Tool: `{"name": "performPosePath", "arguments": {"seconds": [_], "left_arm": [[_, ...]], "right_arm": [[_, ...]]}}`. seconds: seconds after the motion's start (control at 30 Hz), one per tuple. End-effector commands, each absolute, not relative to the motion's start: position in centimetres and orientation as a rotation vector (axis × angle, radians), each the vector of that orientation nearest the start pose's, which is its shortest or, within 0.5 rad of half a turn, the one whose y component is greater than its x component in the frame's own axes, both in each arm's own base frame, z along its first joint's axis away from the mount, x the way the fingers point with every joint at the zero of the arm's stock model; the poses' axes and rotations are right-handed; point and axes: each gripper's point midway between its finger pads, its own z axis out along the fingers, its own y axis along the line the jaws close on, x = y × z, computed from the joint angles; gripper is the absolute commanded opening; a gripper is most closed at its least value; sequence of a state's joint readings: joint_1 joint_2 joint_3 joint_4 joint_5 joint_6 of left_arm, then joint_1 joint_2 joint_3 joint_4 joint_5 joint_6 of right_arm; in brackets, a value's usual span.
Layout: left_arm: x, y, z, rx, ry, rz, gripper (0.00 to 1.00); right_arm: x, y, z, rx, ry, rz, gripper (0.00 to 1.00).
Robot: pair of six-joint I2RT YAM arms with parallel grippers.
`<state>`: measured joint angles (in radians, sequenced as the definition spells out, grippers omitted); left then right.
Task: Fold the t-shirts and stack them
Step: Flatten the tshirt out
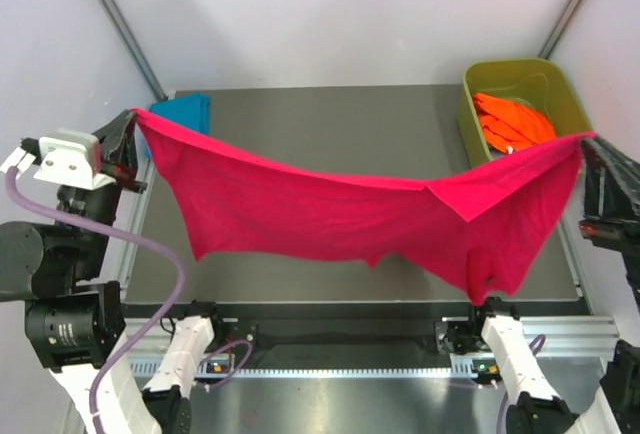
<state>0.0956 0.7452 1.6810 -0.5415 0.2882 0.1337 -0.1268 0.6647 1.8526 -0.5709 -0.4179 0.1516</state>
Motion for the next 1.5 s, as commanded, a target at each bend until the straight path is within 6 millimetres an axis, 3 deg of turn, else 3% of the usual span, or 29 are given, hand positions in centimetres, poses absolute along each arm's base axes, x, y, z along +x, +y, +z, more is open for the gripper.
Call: {"name": "performPosePath", "arguments": {"seconds": [0.0,0.07,0.17,0.23,0.27,0.33,0.37,0.43,0.5,0.73,0.77,0.8,0.83,0.87,0.9,0.93,0.97,1.0,1.03,1.07,1.1,1.13,1.17,1.2,1.23,1.27,1.33,1.37,1.47], "left_arm": [[17.1,-1.9,61.7,0.240,1.058,0.094,0.00],[17.4,-1.5,62.7,0.218,1.040,0.100,0.00],[18.9,-1.5,62.7,0.220,1.057,0.092,0.00],[20.8,-1.3,60.9,0.222,1.117,0.082,0.00],[21.6,-1.5,59.9,0.235,1.143,0.075,0.00],[23.9,-1.6,56.6,0.256,1.234,0.050,0.00],[24.6,-2.0,55.5,0.285,1.263,0.032,0.00],[26.9,-2.1,51.4,0.306,1.364,0.002,0.00],[28.4,-2.5,48.5,0.340,1.434,-0.025,0.00],[36.3,-3.1,34.0,0.394,1.776,-0.182,0.00],[37.2,-3.1,32.7,0.392,1.805,-0.198,0.00],[38.1,-3.3,31.4,0.405,1.837,-0.223,0.00],[39.9,-3.1,28.3,0.411,1.917,-0.241,0.00],[40.8,-3.1,27.0,0.408,1.949,-0.253,0.00],[41.9,-3.0,26.4,0.407,1.966,-0.258,0.00],[43.4,-3.0,23.5,0.418,2.030,-0.290,0.00],[44.4,-3.0,22.4,0.414,2.056,-0.304,0.00],[46.2,-2.8,20.6,0.399,2.100,-0.319,0.00],[47.2,-2.7,19.8,0.384,2.120,-0.325,0.00],[48.1,-2.6,19.2,0.378,2.134,-0.327,0.00],[49.9,-2.5,18.1,0.370,2.152,-0.330,0.00],[50.8,-2.3,17.7,0.357,2.157,-0.324,0.00],[51.7,-2.0,17.3,0.349,2.163,-0.301,0.00],[53.2,-1.8,16.7,0.349,2.165,-0.290,0.00],[54.0,-1.6,16.4,0.353,2.163,-0.269,0.00],[54.8,-1.2,16.1,0.346,2.166,-0.243,0.00],[56.6,-0.8,15.2,0.339,2.171,-0.217,0.00],[57.7,-0.2,15.8,0.328,2.155,-0.184,0.00],[59.3,0.3,13.8,0.317,2.178,-0.162,0.00]], "right_arm": [[8.9,5.4,65.6,-0.189,0.958,0.171,0.00],[7.7,5.6,67.8,-0.194,0.901,0.161,0.00],[9.1,5.6,69.2,-0.207,0.894,0.164,0.00],[11.2,5.5,69.0,-0.209,0.915,0.173,0.00],[13.9,5.1,67.4,-0.196,0.976,0.193,0.00],[16.4,5.2,65.7,-0.199,1.025,0.231,0.00],[19.4,4.8,63.0,-0.184,1.104,0.257,0.00],[22.1,4.9,60.6,-0.182,1.166,0.305,0.00],[26.2,4.7,56.2,-0.163,1.288,0.356,0.00],[38.1,4.1,43.6,-0.121,1.596,0.428,0.00],[40.7,4.5,40.5,-0.129,1.669,0.440,0.00],[42.1,4.6,38.9,-0.128,1.704,0.446,0.00],[43.5,4.8,37.7,-0.134,1.732,0.453,0.00],[45.8,5.7,34.0,-0.164,1.810,0.468,0.00],[47.0,6.2,32.4,-0.184,1.849,0.472,0.00],[48.3,6.6,31.8,-0.198,1.860,0.473,0.00],[50.2,7.5,28.1,-0.215,1.934,0.502,0.00],[51.2,7.8,26.6,-0.222,1.965,0.510,0.00],[52.8,7.7,27.3,-0.226,1.946,0.499,0.00],[54.4,9.7,23.6,-0.241,2.013,0.545,0.00],[55.4,9.9,22.6,-0.240,2.035,0.552,0.00],[57.2,10.1,24.3,-0.252,1.993,0.546,0.00],[58.9,10.3,20.7,-0.240,2.052,0.561,0.00],[59.8,10.3,19.8,-0.234,2.072,0.561,0.00],[61.5,10.0,21.8,-0.237,2.019,0.542,0.00],[62.9,9.8,18.7,-0.203,2.062,0.539,0.00],[64.9,9.4,19.6,-0.185,2.017,0.514,0.00],[65.8,9.2,17.9,-0.166,2.026,0.498,0.00],[67.1,9.0,16.7,-0.137,2.012,0.467,0.00]]}}
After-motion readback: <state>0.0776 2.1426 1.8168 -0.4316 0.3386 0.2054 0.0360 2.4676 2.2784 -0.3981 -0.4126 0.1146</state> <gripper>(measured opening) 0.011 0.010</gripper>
